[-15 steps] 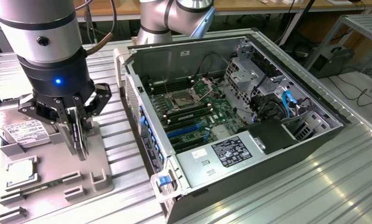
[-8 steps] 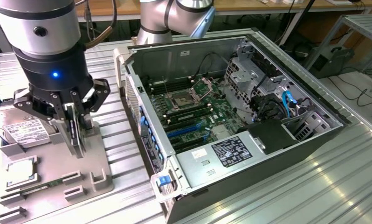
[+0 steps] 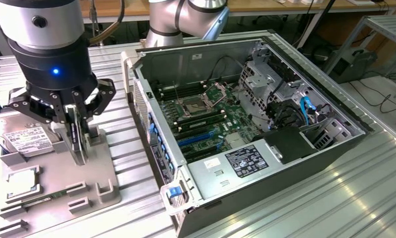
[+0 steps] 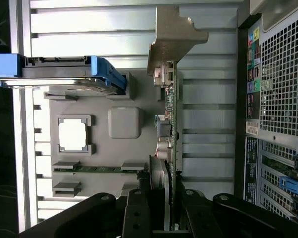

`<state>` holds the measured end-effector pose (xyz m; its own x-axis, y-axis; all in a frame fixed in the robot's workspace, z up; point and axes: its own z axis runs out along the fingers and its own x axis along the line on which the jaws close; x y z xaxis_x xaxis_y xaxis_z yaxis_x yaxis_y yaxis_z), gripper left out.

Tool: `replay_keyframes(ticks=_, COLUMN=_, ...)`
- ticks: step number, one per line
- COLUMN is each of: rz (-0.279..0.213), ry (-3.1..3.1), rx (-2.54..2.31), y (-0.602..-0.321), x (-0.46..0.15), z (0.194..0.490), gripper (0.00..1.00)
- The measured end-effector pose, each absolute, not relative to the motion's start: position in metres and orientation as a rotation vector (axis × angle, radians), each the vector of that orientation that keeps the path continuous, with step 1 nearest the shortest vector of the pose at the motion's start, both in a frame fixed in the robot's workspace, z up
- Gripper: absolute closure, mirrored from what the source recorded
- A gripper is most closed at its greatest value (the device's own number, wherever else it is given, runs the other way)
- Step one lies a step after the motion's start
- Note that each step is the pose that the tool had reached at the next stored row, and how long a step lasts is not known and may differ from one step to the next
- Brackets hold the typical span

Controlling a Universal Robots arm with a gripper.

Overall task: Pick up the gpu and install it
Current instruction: 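Pick up the gpu and move the gpu toward the slot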

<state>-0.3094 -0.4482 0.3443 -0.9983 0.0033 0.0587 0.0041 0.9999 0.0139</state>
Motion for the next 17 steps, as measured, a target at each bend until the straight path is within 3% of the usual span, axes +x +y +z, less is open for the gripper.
replay_keyframes(ticks=17, rz=-0.021, ry=-3.041, rx=-0.006, y=-0.448, x=-0.308, z=0.366, gripper=0.72)
